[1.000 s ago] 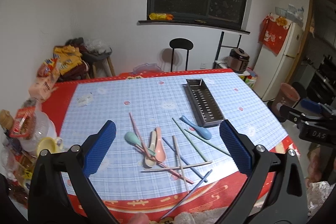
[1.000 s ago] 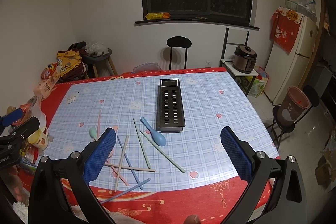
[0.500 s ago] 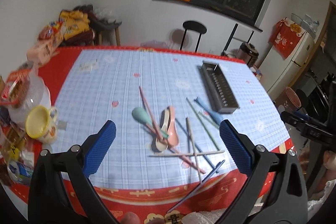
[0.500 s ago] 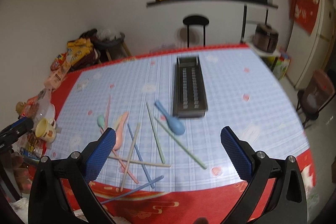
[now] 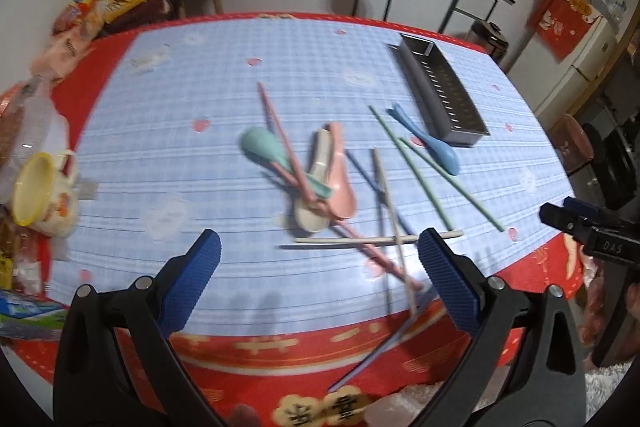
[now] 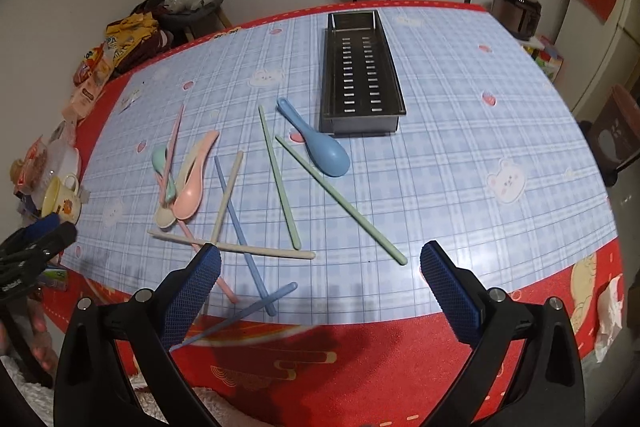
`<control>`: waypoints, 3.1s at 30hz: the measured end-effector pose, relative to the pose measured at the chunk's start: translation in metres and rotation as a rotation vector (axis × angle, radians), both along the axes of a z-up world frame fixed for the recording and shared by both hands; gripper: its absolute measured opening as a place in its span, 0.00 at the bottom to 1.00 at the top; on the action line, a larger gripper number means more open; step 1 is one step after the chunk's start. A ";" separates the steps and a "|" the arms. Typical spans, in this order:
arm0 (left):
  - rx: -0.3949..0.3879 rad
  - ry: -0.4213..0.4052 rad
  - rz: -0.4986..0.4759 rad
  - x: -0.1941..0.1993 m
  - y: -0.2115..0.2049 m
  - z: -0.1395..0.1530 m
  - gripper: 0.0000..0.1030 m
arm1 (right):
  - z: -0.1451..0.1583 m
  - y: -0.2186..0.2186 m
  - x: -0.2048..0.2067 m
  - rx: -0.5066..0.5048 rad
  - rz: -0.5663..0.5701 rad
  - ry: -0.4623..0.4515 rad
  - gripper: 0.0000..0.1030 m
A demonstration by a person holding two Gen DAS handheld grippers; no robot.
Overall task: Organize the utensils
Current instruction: 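Lower the left tool to the beige chopstick while the right tool lowers to the green chopstick, then close the left tool on the beige chopstick while the right tool closes on the green chopstick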
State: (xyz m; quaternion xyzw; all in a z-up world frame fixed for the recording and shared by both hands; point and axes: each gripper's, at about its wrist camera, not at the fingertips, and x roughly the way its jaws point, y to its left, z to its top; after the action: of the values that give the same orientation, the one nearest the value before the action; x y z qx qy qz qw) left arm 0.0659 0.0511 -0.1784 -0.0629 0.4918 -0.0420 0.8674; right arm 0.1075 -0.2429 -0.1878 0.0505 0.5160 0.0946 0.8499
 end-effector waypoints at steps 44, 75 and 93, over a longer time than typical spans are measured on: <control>-0.015 0.166 0.023 0.050 -0.099 -0.090 0.26 | -0.113 -0.004 0.082 -0.052 0.462 0.009 0.09; 0.011 0.303 0.074 0.089 -0.102 -0.128 0.13 | -0.117 -0.007 0.072 -0.033 0.451 -0.058 0.09; -0.069 0.213 0.095 0.074 -0.098 -0.094 0.10 | -0.117 -0.008 0.073 -0.025 0.460 -0.049 0.09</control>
State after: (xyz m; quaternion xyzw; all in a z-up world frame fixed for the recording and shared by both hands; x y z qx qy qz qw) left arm 0.1399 -0.0467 -0.2727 -0.1198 0.5759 -0.0108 0.8086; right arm 0.1807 -0.2511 -0.3049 -0.0811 0.4943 0.2807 0.8187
